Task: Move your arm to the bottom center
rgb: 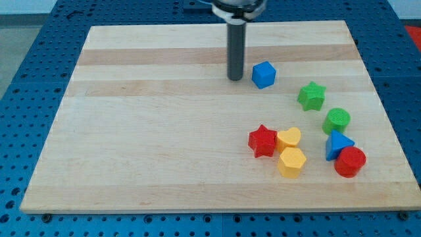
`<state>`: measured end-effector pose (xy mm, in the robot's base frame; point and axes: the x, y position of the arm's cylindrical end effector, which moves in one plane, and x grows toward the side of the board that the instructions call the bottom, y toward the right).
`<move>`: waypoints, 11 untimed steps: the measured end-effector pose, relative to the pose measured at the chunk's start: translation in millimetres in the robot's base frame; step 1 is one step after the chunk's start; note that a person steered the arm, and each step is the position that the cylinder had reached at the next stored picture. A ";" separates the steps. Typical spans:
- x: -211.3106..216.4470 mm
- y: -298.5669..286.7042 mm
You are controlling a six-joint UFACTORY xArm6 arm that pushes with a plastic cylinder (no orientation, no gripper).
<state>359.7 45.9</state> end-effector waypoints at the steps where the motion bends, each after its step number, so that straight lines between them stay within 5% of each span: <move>1: 3.7 41.9; 3: 3.7 93.4; 5: 21.9 18.6; 7: 142.9 -102.1; 8: 207.5 -105.3; 9: 232.7 -59.4; 11: 199.1 14.7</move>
